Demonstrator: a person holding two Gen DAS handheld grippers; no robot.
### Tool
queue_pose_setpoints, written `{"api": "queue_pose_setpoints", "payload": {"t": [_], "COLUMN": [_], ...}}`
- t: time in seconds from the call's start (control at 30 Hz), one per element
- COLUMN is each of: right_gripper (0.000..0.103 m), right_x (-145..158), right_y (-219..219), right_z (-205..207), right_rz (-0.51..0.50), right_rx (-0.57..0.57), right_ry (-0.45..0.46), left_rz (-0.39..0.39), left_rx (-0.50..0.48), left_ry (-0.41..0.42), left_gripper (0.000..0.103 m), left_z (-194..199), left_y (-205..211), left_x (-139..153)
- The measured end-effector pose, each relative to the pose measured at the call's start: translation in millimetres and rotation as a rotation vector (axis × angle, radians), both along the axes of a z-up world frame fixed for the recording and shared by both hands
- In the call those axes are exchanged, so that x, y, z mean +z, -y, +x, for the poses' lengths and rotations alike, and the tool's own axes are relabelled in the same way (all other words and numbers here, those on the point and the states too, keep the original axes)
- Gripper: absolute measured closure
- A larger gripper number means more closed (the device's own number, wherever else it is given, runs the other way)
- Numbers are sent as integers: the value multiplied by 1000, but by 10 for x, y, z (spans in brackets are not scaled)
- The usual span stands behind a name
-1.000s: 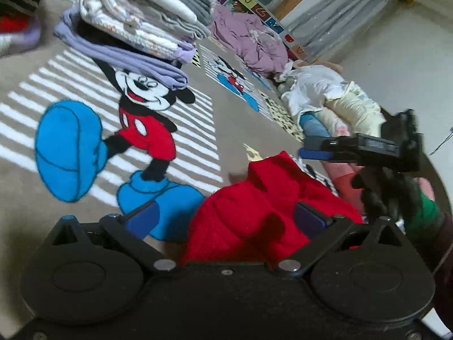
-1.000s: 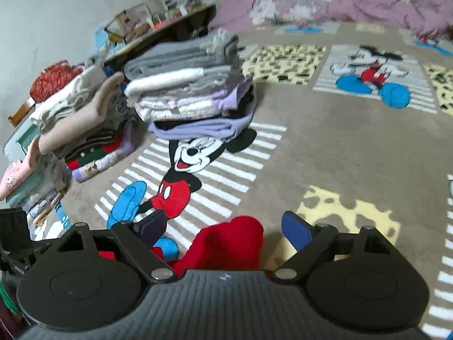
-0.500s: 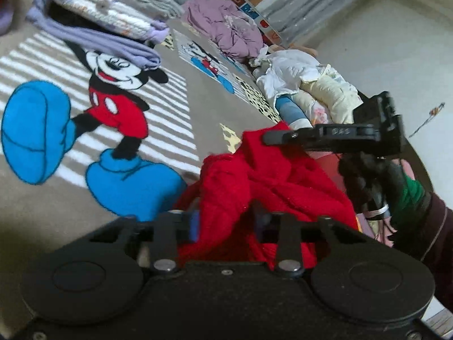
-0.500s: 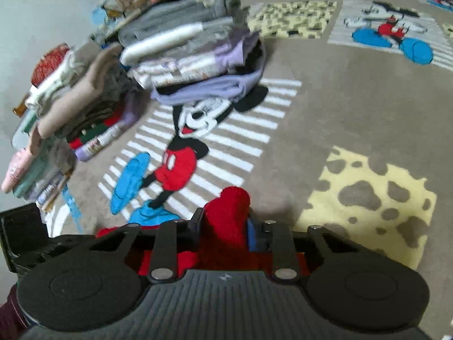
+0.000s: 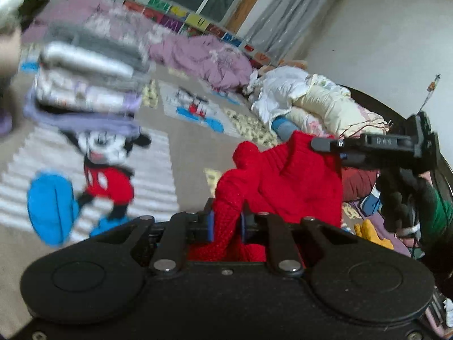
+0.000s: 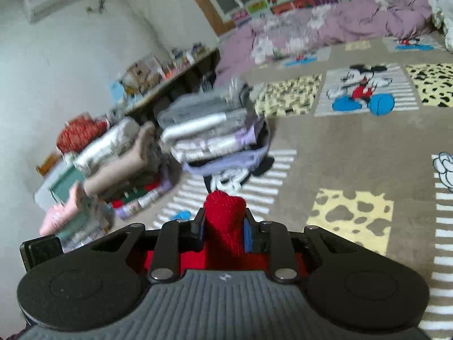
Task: Fold clothes
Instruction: 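Lift the red sweater with both grippers and shake it open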
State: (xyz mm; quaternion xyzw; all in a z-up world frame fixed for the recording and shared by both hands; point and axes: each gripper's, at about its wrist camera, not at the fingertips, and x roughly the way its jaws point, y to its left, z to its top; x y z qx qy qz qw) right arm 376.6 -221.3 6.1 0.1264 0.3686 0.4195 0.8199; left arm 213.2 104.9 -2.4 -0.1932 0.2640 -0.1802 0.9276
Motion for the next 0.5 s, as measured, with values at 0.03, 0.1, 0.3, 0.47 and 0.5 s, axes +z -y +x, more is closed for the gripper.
{"api": "queue_pose_setpoints", "payload": {"t": [0.03, 0.1, 0.3, 0.47, 0.5], "right_gripper": [77, 77, 78, 78, 78], "right_x": [53, 169, 529, 772, 819], "right_y": [42, 111, 212, 200, 194], "right_z": [-23, -40, 80, 294, 346], "right_rz": [16, 52, 125, 166, 174], "right_rx": [-8, -32, -96, -155, -170], "right_ry": [10, 34, 102, 157, 169], "left_rz": [22, 66, 232, 333, 352], "left_rx": [-1, 0, 11, 36, 42], "left_ry": [17, 49, 117, 159, 169], "left_gripper": [89, 90, 90, 90, 90], "left_z": [19, 72, 396, 784, 860], "left_y": [12, 32, 121, 151, 148], "left_x": [125, 358, 944, 1258, 1313]}}
